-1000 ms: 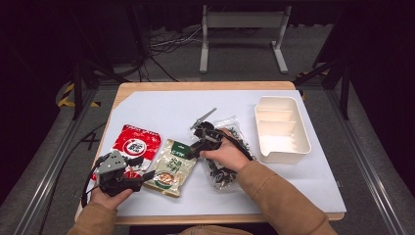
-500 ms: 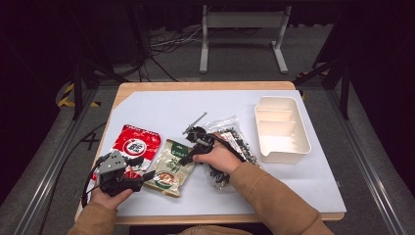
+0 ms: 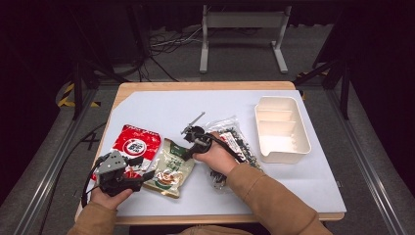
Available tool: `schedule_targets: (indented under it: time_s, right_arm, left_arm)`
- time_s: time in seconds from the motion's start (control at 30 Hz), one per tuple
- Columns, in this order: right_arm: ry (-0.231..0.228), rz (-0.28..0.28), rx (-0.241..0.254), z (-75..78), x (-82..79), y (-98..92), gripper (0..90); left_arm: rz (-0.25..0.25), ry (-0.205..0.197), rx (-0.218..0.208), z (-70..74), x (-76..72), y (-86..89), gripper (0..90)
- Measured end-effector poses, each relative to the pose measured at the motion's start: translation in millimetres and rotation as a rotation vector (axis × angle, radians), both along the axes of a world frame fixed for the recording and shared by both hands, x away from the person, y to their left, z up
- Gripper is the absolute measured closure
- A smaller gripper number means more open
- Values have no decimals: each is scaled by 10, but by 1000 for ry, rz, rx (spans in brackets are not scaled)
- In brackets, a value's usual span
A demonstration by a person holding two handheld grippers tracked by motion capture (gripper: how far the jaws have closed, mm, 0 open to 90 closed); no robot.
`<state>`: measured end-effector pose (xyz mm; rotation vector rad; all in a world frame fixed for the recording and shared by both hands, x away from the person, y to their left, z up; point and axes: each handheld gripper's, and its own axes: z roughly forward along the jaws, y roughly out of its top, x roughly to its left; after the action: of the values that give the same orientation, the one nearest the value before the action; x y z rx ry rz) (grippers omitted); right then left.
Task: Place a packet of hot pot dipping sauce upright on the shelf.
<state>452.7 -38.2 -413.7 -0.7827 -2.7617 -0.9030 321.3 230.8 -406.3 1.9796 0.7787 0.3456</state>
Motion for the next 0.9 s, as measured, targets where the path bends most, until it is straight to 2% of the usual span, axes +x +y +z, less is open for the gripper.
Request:
schedule_targets:
  time_s: [0.17, 0.2, 0.43, 0.73, 0.9]
  right_arm:
    - [-14, 8, 26, 128, -53, -12, 900]
    - [-17, 8, 33, 167, -76, -11, 900]
    - [-76, 56, 75, 366, -197, 7, 900]
    - [-119, 116, 123, 610, -374, 71, 900]
    - [-184, 149, 125, 723, -513, 106, 900]
  left_arm:
    - [16, -1, -17, 22, -7, 34, 338]
    - [21, -12, -17, 35, -3, 58, 337]
    - [59, -9, -49, 48, 0, 196, 337]
    - [85, -29, -66, 72, -15, 260, 337]
    - [100, -30, -94, 85, -31, 284, 339]
